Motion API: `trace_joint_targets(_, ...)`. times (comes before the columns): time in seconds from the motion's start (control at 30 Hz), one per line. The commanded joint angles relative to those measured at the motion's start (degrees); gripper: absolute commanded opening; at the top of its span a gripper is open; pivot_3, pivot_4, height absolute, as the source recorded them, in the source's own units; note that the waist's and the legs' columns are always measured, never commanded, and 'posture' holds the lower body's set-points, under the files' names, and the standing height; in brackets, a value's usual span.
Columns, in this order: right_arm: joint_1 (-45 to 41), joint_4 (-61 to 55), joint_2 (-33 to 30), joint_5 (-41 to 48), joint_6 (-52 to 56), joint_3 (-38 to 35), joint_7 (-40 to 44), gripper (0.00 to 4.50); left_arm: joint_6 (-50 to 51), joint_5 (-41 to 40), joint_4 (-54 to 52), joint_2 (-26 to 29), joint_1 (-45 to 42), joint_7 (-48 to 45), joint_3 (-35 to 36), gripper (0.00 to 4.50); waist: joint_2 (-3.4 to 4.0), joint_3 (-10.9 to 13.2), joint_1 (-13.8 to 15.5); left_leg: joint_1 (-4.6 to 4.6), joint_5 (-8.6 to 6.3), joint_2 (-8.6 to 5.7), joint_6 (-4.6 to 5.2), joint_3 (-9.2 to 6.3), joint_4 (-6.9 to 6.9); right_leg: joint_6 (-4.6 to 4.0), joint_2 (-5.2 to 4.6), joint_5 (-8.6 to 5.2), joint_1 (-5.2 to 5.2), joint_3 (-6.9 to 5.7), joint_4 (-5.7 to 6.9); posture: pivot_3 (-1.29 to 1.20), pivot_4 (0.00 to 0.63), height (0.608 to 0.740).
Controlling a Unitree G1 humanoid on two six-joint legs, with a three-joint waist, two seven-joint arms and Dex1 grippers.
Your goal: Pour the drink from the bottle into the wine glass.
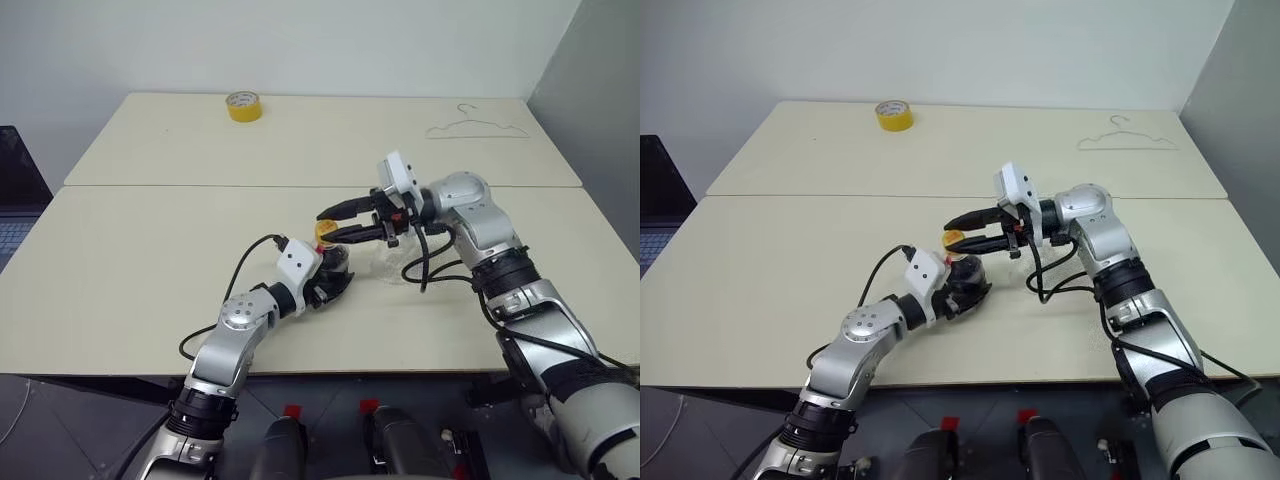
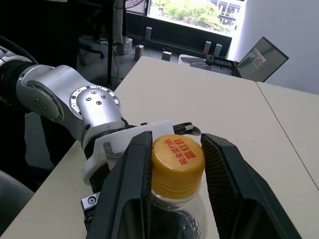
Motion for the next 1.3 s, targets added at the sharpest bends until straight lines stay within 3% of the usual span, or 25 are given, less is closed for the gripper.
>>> trace_joint_targets(0.03,-0.3,2.5,-2.1,-5.3,-1.4,0.3,0.0,1.19,2.3,-1.7,0.6,0.6,2.1,-2.4,-0.8,3.24,0.01,0.0,0.0,0.01,0.0,0.0,0.0,0.0,0.0,0.0,0.0,0.0,0.0,0.0,0.01,0.0,0.15,0.74)
trace_joint_targets(0.2,0.2,-2.3,-2.7,-3.3,5.1,-0.9,-1.6,1.19,1.9,-1.5,1.7,0.3,1.3,-2.9,-1.1,3.24,0.02,0.0,0.0,0.03,0.0,0.0,0.0,-0.01,0.01,-0.01,-0.01,0.0,0.03,0.0,0.03,0.0,0.15,0.74)
trace_joint_targets(0.23,0.5,-3.9,-2.8,-2.8,6.4,-1.3,-2.0,1.93,1.9,-1.5,1.9,0.3,1.1,-3.0,-1.2,3.24,0.02,0.0,0.1,0.02,0.0,-0.01,0.0,-0.01,0.01,-0.01,-0.02,0.0,0.03,0.0,0.03,0.0,0.15,0.74)
trace_joint_targets(0.43,4.6,-18.6,-4.7,0.0,16.1,-3.7,-6.0,3.95,1.4,-1.4,3.2,0.1,0.1,-3.7,-1.7,3.24,0.04,0.0,0.9,-0.12,0.0,-0.05,-0.01,-0.02,0.02,-0.01,-0.09,0.0,-0.06,-0.01,0.0,0.0,0.15,0.74)
trace_joint_targets(0.63,11.2,-36.5,-5.9,3.3,28.9,-8.4,-17.7,3.95,-0.1,-0.3,5.7,-0.3,-1.2,-3.8,-2.3,3.24,0.04,0.0,1.2,-0.14,0.0,-0.07,-0.01,-0.12,0.09,0.0,-0.09,0.0,-0.04,-0.08,0.01,0.0,0.15,0.74)
trace_joint_targets(0.87,16.9,-50.8,0.6,1.1,44.1,-11.4,-42.2,3.95,-4.2,3.4,12.1,-2.0,-4.6,-0.2,-2.7,3.24,0.12,0.0,1.2,-0.14,0.01,-0.09,-0.02,-0.21,0.22,0.0,-0.08,0.01,0.0,-0.08,0.07,0.0,0.15,0.74)
trace_joint_targets(0.9,17.3,-52.3,1.1,1.2,46.2,-11.5,-44.4,4.13,-4.5,3.6,12.6,-2.2,-5.0,-0.1,-2.7,3.24,0.12,0.0,1.2,-0.12,0.02,-0.09,-0.03,-0.2,0.25,-0.01,-0.07,0.01,0.01,-0.08,0.06,0.0,0.15,0.74)
trace_joint_targets(0.97,18.0,-55.0,2.1,1.9,49.6,-11.7,-47.7,4.46,-5.0,4.3,13.7,-2.5,-5.7,0.7,-2.9,3.24,0.13,0.0,1.3,-0.13,0.03,-0.09,-0.03,-0.2,0.31,-0.09,-0.09,-0.03,0.05,-0.06,0.04,0.0,0.15,0.74)
trace_joint_targets(1.3,19.2,-60.3,3.9,-0.9,57.6,-8.2,-58.5,4.46,-6.7,5.7,18.0,-4.5,-8.6,4.7,-2.1,3.24,0.13,-0.1,1.2,-0.12,0.03,-0.12,-0.02,-0.17,0.31,0.17,-0.06,0.12,0.08,-0.04,0.0,0.0,0.15,0.74)
